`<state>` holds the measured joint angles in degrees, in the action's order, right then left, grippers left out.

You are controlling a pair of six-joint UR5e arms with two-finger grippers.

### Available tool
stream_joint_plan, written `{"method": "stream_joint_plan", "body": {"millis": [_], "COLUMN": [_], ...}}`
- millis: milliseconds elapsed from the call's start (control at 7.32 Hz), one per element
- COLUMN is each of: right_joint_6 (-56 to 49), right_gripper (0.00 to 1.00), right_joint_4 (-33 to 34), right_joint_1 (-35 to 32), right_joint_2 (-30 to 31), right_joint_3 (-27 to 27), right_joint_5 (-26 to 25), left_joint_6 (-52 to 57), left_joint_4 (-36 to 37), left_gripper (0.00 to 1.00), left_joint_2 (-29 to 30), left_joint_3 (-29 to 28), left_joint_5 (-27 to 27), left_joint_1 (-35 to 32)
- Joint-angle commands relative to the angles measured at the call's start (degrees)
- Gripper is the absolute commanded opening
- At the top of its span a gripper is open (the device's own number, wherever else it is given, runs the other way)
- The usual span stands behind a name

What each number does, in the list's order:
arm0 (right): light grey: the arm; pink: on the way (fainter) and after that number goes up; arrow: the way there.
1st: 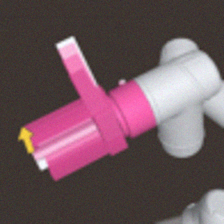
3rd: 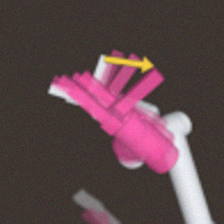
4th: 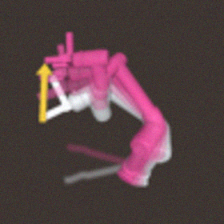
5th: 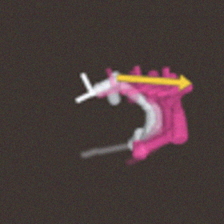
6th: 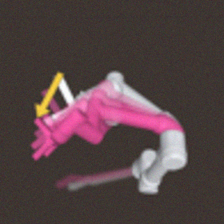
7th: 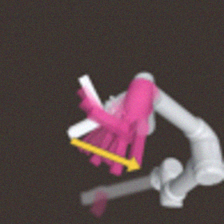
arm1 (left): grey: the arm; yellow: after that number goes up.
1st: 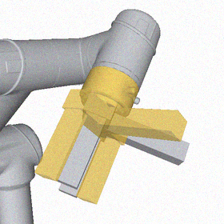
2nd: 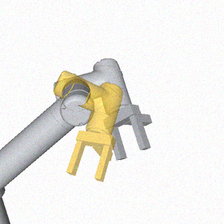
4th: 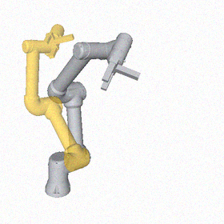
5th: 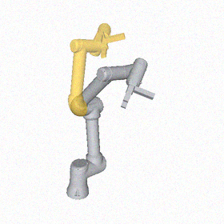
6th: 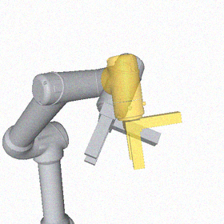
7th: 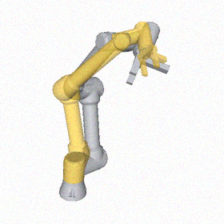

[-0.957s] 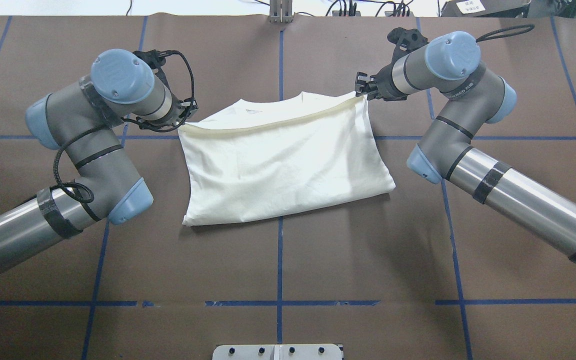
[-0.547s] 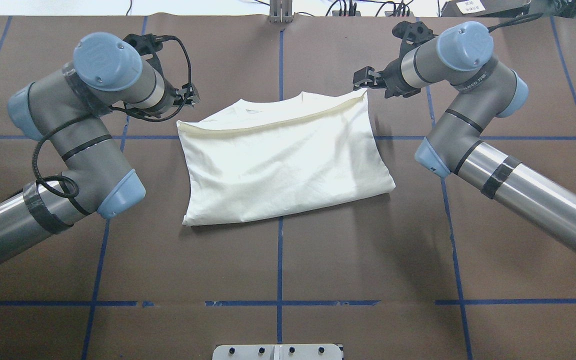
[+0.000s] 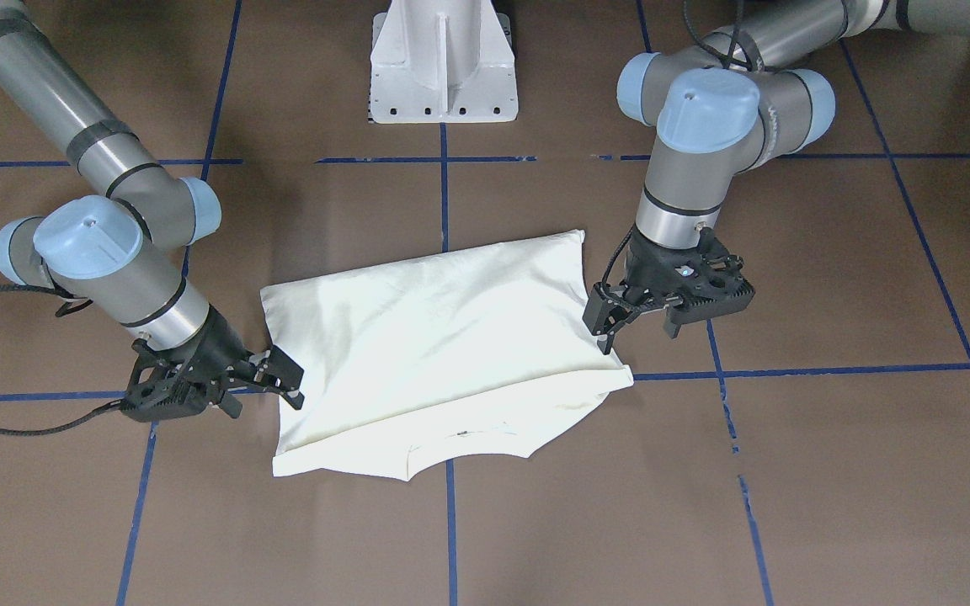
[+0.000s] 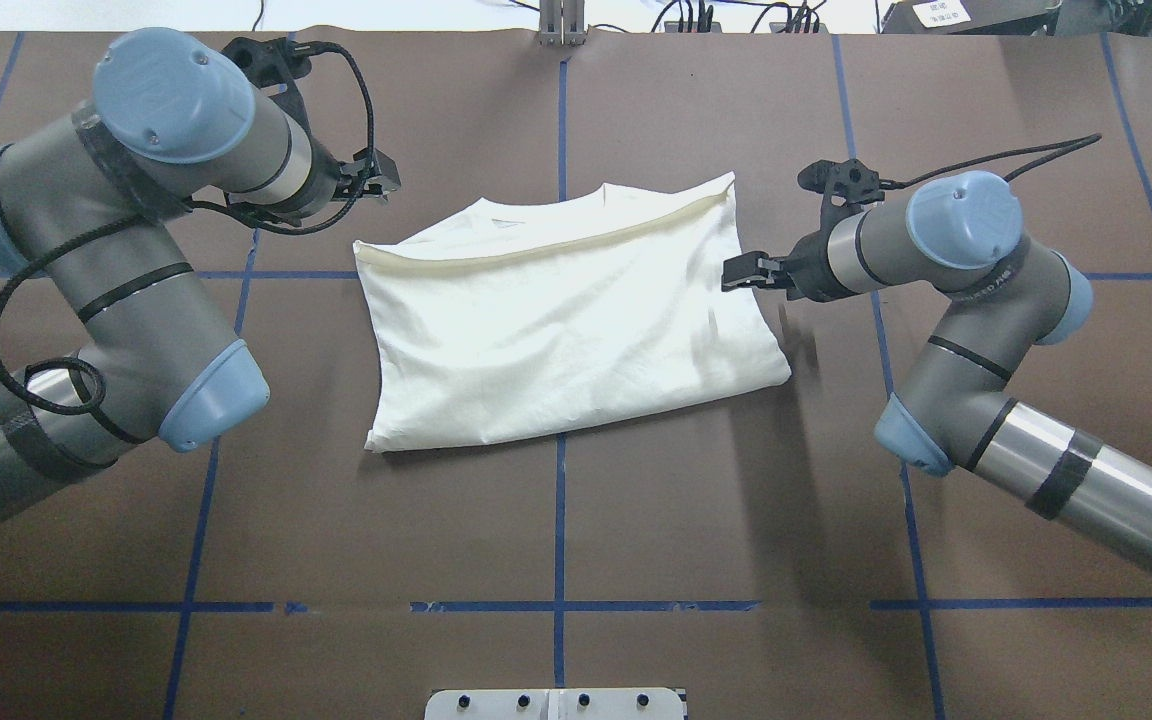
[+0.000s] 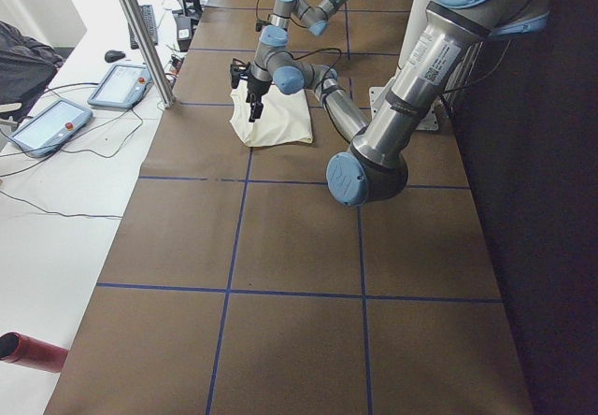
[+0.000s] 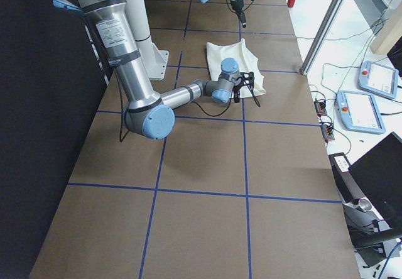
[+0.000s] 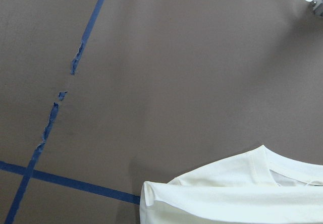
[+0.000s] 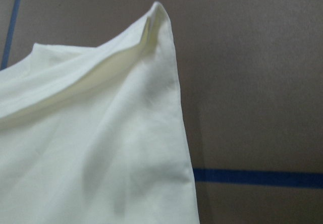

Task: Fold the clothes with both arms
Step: 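Open both grippers and draw them back from the folded shirt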

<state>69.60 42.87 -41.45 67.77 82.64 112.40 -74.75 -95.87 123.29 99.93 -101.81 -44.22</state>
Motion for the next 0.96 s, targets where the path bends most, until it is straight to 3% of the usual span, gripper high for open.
{"method": "stream_joint_plan", "body": {"millis": [0, 410, 547, 683, 820], "right_joint_6": [0.0, 0.1, 0.2, -0.1, -0.3], "right_gripper": [1.0, 0.94, 0.67, 0.27, 0.0], "right_joint_4": [0.0, 0.0, -0.1, -0.1, -0.1], "right_joint_1": [2.5, 4.3, 4.8, 4.9, 4.8], "right_joint_2": [4.6, 5.9, 6.3, 7.0, 7.9], "right_joint_3": [5.4, 7.1, 7.2, 7.6, 8.6], "right_joint_5": [-0.2, 0.6, 1.0, 1.9, 3.7], "left_joint_6": [-0.3, -0.5, -0.5, -0.5, -0.5], "left_joint_4": [0.3, 0.3, 0.3, 0.3, 0.3], "left_gripper": [1.0, 1.0, 1.0, 1.0, 1.0], "left_joint_2": [-0.1, 0.0, 0.0, 0.2, 0.2], "left_joint_3": [0.8, 1.0, 1.1, 1.1, 1.4], "left_joint_5": [-1.5, -1.6, -1.6, -1.7, -1.7], "left_joint_1": [0.0, 0.0, 0.1, 0.1, 0.0]}}
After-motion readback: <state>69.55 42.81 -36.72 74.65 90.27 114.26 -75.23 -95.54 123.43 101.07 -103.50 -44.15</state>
